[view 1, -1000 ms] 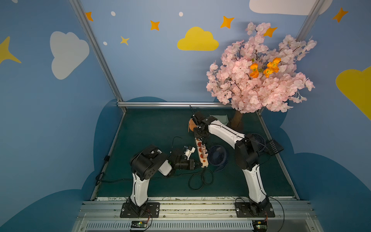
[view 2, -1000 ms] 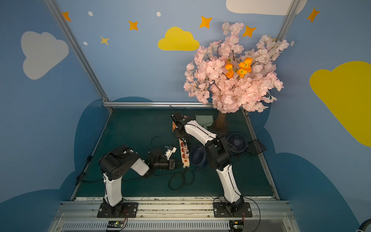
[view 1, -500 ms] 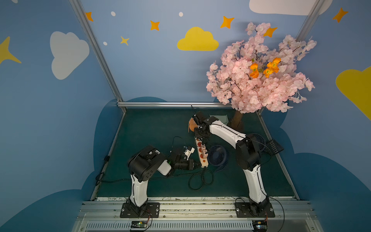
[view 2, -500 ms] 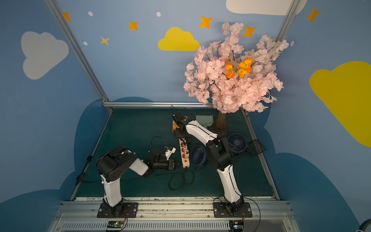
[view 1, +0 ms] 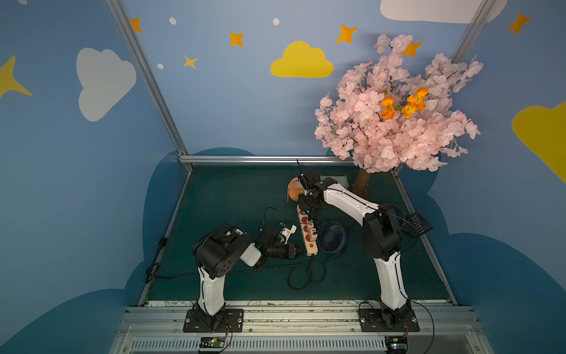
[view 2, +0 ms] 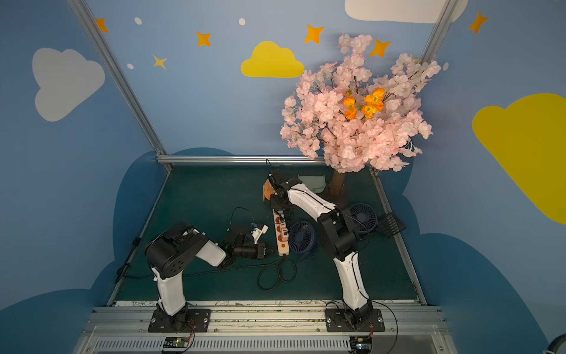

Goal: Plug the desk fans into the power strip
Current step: Insert the plug into the socket.

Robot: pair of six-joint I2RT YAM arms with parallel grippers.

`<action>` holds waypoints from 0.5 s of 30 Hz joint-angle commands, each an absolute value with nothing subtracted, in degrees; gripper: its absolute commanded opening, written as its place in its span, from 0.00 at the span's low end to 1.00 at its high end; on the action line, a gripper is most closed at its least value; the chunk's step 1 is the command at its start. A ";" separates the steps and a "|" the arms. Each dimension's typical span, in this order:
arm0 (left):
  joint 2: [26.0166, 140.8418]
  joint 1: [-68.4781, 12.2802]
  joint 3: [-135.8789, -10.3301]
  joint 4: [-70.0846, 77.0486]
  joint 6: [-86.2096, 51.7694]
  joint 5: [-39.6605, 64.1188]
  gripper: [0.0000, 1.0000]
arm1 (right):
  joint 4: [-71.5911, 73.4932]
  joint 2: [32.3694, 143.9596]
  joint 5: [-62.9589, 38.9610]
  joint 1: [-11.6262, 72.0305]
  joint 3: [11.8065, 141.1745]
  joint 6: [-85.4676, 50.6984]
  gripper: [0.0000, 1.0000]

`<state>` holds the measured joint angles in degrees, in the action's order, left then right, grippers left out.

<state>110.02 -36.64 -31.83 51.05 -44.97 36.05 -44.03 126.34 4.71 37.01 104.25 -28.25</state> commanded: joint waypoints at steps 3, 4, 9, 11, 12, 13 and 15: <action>109.43 -36.34 -31.89 46.52 -43.72 35.41 0.26 | -56.88 144.20 3.06 38.75 98.15 -31.40 0.00; 109.39 -36.32 -31.98 46.50 -43.58 35.42 0.26 | -56.42 144.04 3.20 38.76 97.84 -31.72 0.00; 108.17 -36.30 -32.46 45.24 -42.56 34.98 0.26 | -58.10 144.63 5.78 39.86 98.98 -31.99 0.00; 107.17 -36.31 -32.75 43.89 -41.51 34.54 0.26 | -57.60 144.67 5.21 39.89 99.14 -31.71 0.00; 106.66 -36.30 -33.04 43.15 -40.93 34.33 0.26 | -57.30 144.60 4.78 39.90 99.26 -31.40 0.00; 106.08 -36.27 -33.43 42.13 -40.26 34.25 0.26 | -57.26 144.45 4.52 39.90 99.60 -31.19 0.00; 105.04 -36.15 -34.58 39.76 -38.80 33.82 0.27 | -57.29 143.13 4.45 39.90 100.26 -30.47 0.09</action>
<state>106.98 -36.51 -32.64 44.23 -41.93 34.79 -46.98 128.09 10.37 39.27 107.37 -29.30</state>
